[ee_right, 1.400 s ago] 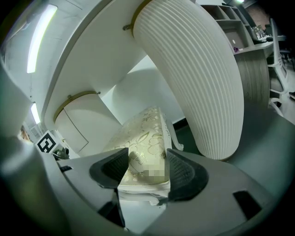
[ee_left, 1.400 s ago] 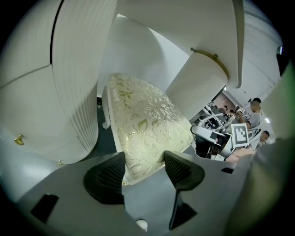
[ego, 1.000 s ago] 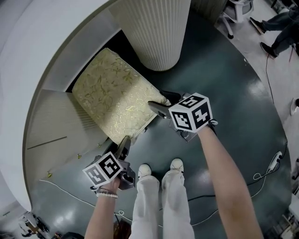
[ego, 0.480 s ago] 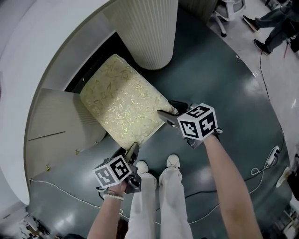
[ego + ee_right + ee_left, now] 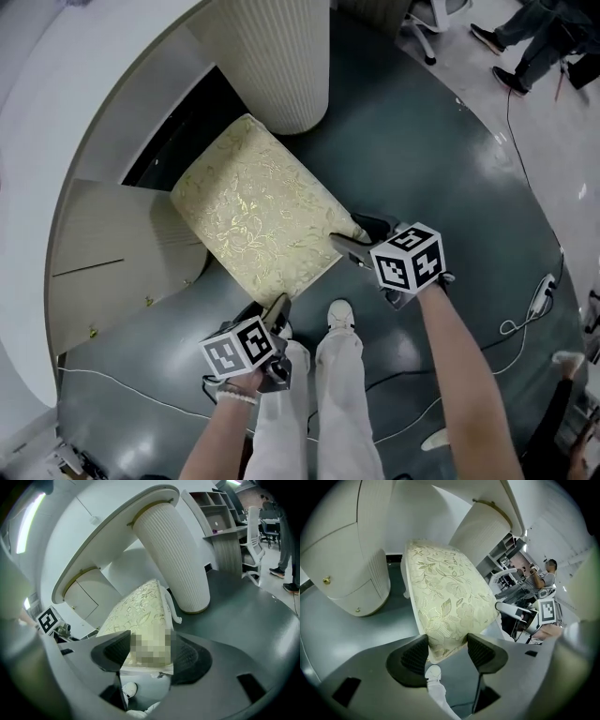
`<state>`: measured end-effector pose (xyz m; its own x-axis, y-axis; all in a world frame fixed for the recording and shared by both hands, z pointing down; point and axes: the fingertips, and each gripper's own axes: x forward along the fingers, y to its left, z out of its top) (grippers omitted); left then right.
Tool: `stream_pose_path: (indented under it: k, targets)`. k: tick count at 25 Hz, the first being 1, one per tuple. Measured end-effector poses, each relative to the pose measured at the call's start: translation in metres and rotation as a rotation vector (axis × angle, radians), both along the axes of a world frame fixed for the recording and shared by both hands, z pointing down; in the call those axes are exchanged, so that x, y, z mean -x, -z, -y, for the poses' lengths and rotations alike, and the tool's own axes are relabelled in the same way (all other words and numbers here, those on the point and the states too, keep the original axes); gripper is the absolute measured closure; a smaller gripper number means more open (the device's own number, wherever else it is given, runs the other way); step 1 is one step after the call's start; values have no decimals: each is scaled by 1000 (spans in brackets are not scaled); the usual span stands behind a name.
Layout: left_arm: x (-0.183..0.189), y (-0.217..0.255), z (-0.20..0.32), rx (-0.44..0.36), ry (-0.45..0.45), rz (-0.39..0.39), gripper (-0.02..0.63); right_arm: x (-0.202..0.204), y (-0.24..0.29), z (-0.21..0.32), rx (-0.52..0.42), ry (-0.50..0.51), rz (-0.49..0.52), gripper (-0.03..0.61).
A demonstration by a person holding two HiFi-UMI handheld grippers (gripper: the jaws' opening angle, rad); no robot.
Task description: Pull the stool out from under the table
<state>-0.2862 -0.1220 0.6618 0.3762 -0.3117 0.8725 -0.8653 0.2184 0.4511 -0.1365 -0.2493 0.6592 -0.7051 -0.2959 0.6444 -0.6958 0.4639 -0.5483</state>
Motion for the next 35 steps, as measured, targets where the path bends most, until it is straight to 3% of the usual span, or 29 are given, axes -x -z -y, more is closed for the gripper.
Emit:
stream_pose_path:
  k: [12,20,27,30,32,35]
  targets:
    - [-37,6,-39,76,-101,-28,339,-44,5,-47,46,-63,-33,304]
    - [-40,2,-57,92,-140,-29,341,-51,3,-69,60,-88,-58,304]
    - [-45,2,-55,100,-139,-25,339,-57,8,-68,12,-112,-105,304]
    - [-39,2,-56,115,-133,-36,339,-61,16,-67,-24,-168,-147,305]
    - [-36,5,-56,125,-126,-37,349,-70,25,-65,-51,-223,-176,368]
    - [-27,17,-52,102,-150,-11,436,-75,43,-65,-101,-232,-237,497]
